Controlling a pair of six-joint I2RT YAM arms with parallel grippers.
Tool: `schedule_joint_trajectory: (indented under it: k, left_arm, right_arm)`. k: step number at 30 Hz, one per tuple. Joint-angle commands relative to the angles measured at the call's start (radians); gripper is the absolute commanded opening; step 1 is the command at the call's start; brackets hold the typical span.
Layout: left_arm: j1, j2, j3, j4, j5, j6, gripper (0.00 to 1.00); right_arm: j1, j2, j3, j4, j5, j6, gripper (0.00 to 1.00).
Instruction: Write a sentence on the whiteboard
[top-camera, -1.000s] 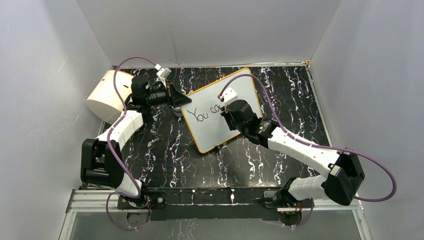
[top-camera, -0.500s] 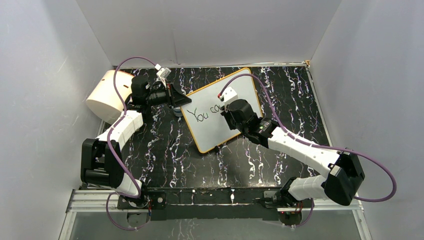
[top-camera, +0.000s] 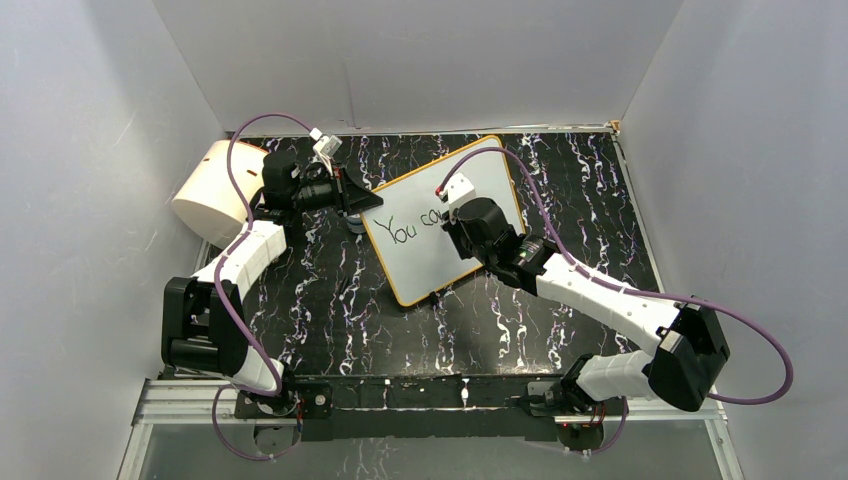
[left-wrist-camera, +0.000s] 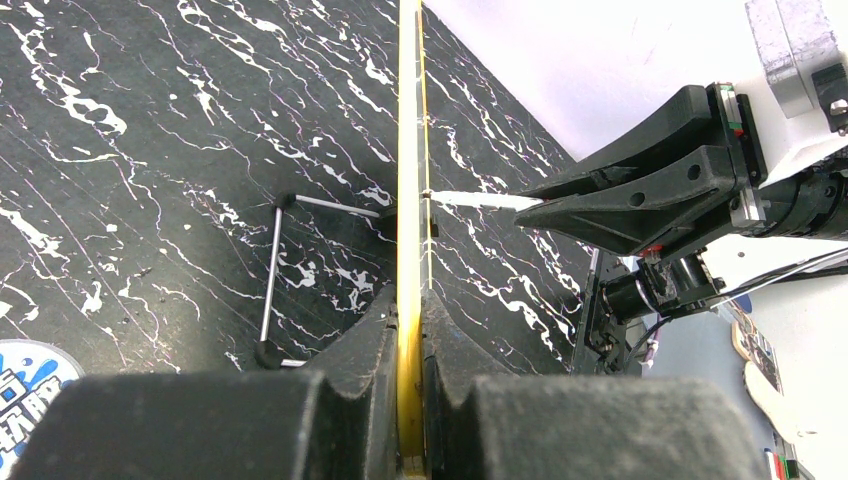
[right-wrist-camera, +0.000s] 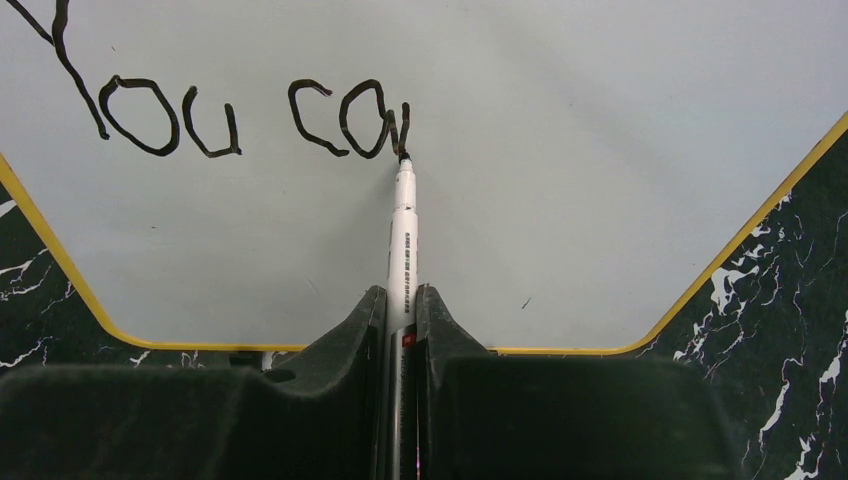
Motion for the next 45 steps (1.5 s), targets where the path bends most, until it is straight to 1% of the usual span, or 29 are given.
schedule_joint_trajectory:
  k: [1,18,35,45]
  left_arm:
    - [-0.050,0.036,-0.020,-0.106,0.042,0.058,0.00]
    - [-0.050,0.035,-0.018,-0.108,0.042,0.058,0.00]
    - [-0.050,0.040,-0.017,-0.108,0.042,0.057,0.00]
    - [-0.050,0.038,-0.018,-0.110,0.042,0.057,0.00]
  right_arm:
    - [-0.008,-0.016,0.057,0.105,0.004,-0.013,0.00]
    - [-0.021,-0.005,0.077,0.108,0.014,-0.021,0.00]
    - [-0.023,-0.041,0.043,0.057,-0.023,-0.021,0.00]
    - [-0.023,-0.026,0.048,0.053,-0.032,-0.021,0.00]
